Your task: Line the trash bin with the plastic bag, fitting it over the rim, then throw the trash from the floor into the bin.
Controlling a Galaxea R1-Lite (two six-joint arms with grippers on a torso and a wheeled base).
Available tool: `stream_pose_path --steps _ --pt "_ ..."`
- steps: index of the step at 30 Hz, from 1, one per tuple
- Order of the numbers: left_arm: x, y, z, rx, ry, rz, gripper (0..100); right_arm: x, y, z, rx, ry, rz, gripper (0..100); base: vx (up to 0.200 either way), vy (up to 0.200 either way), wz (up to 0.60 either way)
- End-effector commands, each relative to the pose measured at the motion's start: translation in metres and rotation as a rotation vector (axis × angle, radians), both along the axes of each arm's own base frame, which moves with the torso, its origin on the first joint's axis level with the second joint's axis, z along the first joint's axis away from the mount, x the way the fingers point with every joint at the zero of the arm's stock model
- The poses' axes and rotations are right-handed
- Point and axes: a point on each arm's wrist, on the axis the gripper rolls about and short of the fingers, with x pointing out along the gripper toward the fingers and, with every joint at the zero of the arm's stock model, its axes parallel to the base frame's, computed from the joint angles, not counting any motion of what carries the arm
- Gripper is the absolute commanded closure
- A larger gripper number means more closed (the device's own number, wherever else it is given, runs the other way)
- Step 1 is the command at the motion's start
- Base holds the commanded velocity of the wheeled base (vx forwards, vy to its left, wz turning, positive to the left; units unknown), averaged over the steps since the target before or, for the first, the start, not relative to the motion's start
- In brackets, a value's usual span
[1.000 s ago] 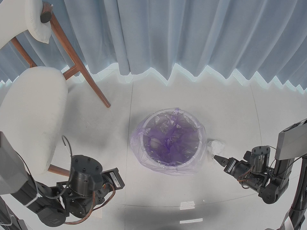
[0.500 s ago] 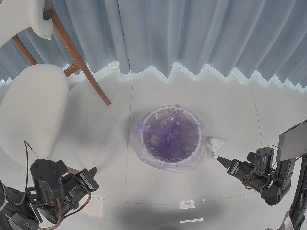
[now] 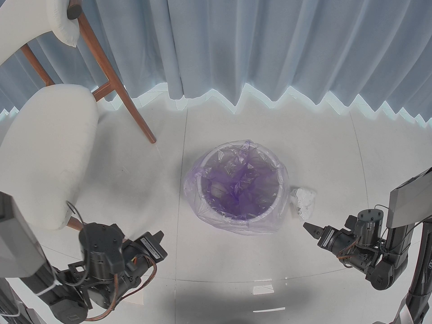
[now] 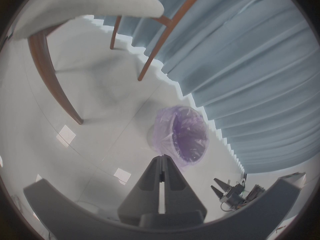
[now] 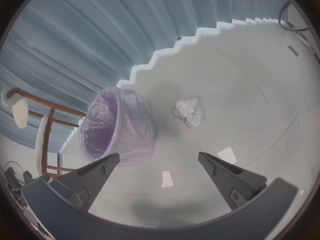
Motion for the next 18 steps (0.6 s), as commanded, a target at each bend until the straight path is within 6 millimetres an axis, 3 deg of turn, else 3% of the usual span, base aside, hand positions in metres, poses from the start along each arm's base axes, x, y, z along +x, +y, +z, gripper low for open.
stream_pose_path --steps 1,5,6,7,13,18 --pt "0.032 -0.025 -0.055 0.096 0.076 -0.053 100 -0.001 0.0 -0.001 0.001 0.005 -0.002 0 0.0 0.0 0.0" --pt "0.053 -0.033 -0.085 0.176 0.076 -0.064 100 -0.002 0.0 0.0 0.005 -0.005 -0.002 0 0.0 0.0 0.0" --pt "0.053 -0.033 -0.085 0.176 0.076 -0.064 100 -0.002 0.0 0.0 0.005 -0.005 -0.002 0 0.0 0.0 0.0" --pt "0.069 -0.034 -0.092 0.192 0.039 -0.047 100 -0.002 0.0 0.0 0.005 -0.005 -0.002 0 0.0 0.0 0.0" --pt "0.106 -0.036 -0.096 0.204 -0.05 -0.026 100 -0.001 -0.002 0.001 0.017 -0.003 -0.016 0 0.0 0.0 0.0" --pt "0.118 -0.043 -0.093 0.178 -0.085 -0.046 100 -0.002 -0.001 0.0 0.036 0.007 -0.024 0 0.0 0.0 0.0"
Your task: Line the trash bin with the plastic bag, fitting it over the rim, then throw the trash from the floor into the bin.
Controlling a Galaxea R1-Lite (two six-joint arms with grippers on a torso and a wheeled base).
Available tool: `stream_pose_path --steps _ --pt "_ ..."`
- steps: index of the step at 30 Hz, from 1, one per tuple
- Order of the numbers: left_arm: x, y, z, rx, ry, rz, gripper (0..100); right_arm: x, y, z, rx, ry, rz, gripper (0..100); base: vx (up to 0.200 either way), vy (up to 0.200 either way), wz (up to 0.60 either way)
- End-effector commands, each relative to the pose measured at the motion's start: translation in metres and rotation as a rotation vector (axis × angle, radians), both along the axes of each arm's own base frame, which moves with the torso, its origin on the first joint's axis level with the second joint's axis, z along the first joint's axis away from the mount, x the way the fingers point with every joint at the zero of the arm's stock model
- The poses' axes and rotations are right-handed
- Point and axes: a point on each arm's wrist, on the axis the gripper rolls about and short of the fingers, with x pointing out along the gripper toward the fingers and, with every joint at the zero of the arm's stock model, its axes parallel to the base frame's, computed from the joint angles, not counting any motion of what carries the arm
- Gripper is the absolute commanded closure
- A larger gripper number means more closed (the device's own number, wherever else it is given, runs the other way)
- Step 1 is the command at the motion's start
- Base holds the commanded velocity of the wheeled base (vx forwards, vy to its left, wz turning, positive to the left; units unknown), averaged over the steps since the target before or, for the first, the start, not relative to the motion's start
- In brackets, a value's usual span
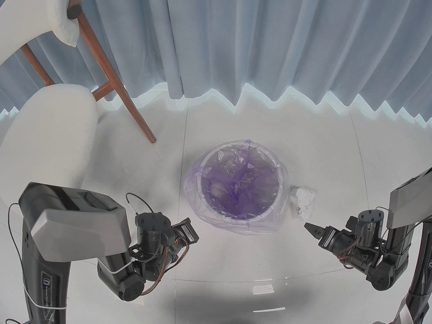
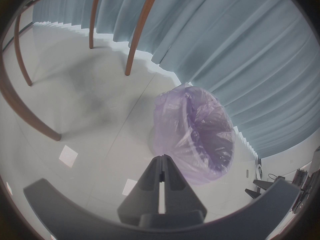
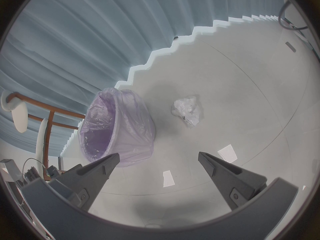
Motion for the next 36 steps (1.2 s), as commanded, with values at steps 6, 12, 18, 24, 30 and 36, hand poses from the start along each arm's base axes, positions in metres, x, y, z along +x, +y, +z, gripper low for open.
stream_pose_path --steps 6,12,18,24,30,36 --pt "0.015 -0.002 -0.013 -0.002 0.003 -0.048 100 0.001 0.001 0.0 0.017 -0.007 -0.006 0 0.0 0.0 0.0" --pt "-0.005 0.008 -0.009 0.01 0.021 -0.05 100 0.0 0.001 0.0 0.023 -0.004 -0.008 0 0.0 0.0 0.0" --pt "-0.024 0.024 -0.008 0.086 0.029 -0.036 0 0.001 0.002 0.0 0.033 -0.001 -0.012 0 0.0 0.0 0.0" --pt "-0.014 0.022 0.003 0.057 -0.027 0.001 0 0.0 0.002 -0.001 0.033 0.004 -0.013 0 0.0 0.0 0.0" --pt "0.004 0.013 -0.008 0.054 -0.044 -0.01 0 0.0 0.002 -0.002 0.03 0.006 -0.022 0 0.0 0.0 0.0" --pt "0.016 0.015 -0.028 0.102 -0.027 -0.027 0 -0.001 0.004 -0.002 0.035 0.009 -0.018 0 0.0 0.0 0.0"
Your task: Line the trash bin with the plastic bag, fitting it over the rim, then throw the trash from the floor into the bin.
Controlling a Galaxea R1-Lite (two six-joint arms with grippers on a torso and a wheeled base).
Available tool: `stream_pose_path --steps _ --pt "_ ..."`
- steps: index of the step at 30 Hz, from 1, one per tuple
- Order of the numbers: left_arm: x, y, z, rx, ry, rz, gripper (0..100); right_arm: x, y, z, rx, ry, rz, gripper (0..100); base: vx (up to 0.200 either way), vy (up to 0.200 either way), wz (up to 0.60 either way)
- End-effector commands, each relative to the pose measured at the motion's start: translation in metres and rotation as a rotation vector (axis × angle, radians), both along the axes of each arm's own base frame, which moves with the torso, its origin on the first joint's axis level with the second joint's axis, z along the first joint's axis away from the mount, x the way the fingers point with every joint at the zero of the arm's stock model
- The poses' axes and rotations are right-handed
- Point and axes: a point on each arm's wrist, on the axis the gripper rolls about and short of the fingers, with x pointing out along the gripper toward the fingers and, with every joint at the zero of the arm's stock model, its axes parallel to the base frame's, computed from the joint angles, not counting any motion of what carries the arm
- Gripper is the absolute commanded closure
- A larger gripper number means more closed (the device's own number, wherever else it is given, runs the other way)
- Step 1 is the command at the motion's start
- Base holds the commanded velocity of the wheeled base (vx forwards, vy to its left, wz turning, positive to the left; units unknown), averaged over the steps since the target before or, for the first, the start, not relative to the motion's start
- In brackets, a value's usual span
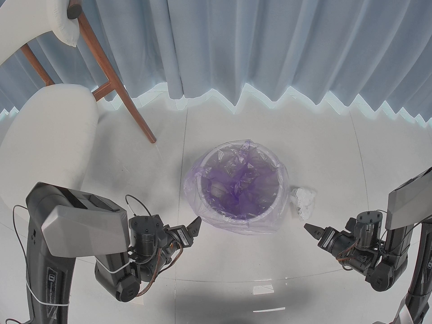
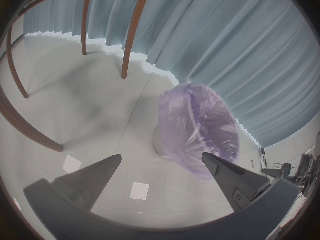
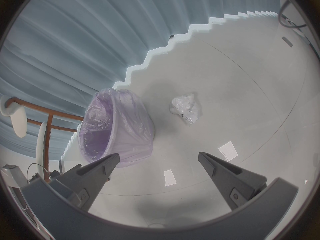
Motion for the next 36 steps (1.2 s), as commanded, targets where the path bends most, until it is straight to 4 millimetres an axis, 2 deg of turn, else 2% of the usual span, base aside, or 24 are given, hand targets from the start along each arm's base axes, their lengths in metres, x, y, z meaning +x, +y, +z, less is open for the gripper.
stream_pose_path --steps 1,6,13,19,20,23,31,36 --pt "0.019 0.001 -0.015 0.009 -0.007 0.024 0 0.0 0.002 0.001 0.007 -0.011 0.007 0 0.0 0.0 0.0" --pt "0.048 0.007 -0.01 -0.019 -0.069 0.075 0 -0.003 0.004 0.0 0.006 -0.003 0.005 0 0.0 0.0 0.0" --pt "0.063 0.003 -0.009 -0.019 -0.064 0.084 0 -0.004 0.007 -0.001 0.004 0.003 0.012 0 0.0 0.0 0.0" --pt "0.076 -0.003 -0.017 -0.017 -0.073 0.098 0 -0.006 0.008 -0.002 0.001 0.005 0.019 0 0.0 0.0 0.0" --pt "0.077 -0.003 -0.017 -0.017 -0.072 0.098 100 -0.006 0.009 -0.002 0.0 0.006 0.019 0 0.0 0.0 0.0" --pt "0.081 -0.005 -0.016 -0.02 -0.074 0.097 100 -0.005 0.009 -0.001 -0.002 0.002 0.012 0 0.0 0.0 0.0" --pt "0.118 0.004 0.003 -0.052 -0.119 0.157 100 -0.006 0.01 -0.002 -0.003 0.006 0.016 0 0.0 0.0 0.0" --pt "0.126 0.0 -0.012 -0.042 -0.087 0.158 100 -0.006 0.011 -0.002 -0.003 0.005 0.019 0 0.0 0.0 0.0"
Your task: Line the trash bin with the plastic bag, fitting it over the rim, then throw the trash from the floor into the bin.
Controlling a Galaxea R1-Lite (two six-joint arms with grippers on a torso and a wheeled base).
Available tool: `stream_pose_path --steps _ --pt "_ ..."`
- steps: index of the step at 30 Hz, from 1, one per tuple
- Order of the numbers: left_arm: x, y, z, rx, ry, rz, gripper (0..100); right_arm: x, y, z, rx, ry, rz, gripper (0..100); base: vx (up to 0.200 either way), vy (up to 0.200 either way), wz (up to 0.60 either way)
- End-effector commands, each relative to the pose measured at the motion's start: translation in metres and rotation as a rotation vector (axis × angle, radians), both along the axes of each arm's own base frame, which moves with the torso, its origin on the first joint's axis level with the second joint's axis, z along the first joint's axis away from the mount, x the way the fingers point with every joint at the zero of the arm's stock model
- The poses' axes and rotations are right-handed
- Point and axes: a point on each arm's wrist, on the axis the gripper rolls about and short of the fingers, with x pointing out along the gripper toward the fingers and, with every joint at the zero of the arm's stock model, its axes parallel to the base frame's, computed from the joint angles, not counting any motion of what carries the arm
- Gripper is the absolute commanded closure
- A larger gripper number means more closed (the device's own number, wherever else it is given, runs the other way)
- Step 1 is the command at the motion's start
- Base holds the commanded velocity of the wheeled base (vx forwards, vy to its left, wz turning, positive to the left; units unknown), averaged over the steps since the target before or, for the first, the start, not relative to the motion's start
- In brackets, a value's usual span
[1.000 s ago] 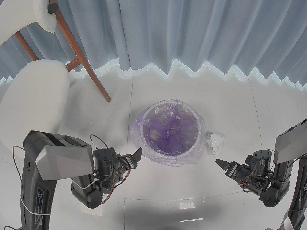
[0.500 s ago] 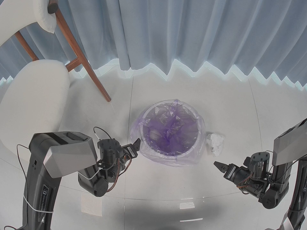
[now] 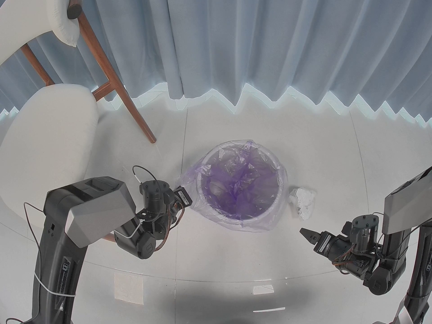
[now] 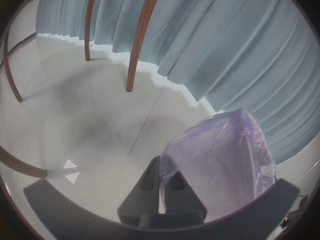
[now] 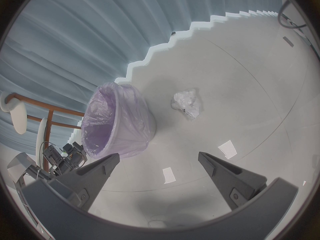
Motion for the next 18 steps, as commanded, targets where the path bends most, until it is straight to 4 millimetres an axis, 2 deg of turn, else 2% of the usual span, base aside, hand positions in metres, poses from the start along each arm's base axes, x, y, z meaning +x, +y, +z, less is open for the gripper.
stream_pose_path --steps 1,6,18 --pt "0.011 -0.002 -0.014 -0.004 0.005 0.007 100 0.001 0.001 0.001 0.004 -0.013 0.003 0 0.0 0.0 0.0" --pt "0.01 -0.003 -0.039 0.017 0.054 0.005 100 0.0 0.002 0.001 0.006 -0.013 0.006 0 0.0 0.0 0.0" --pt "0.017 -0.005 -0.05 -0.051 0.086 0.025 100 -0.004 0.001 0.0 0.014 0.007 -0.002 0 0.0 0.0 0.0"
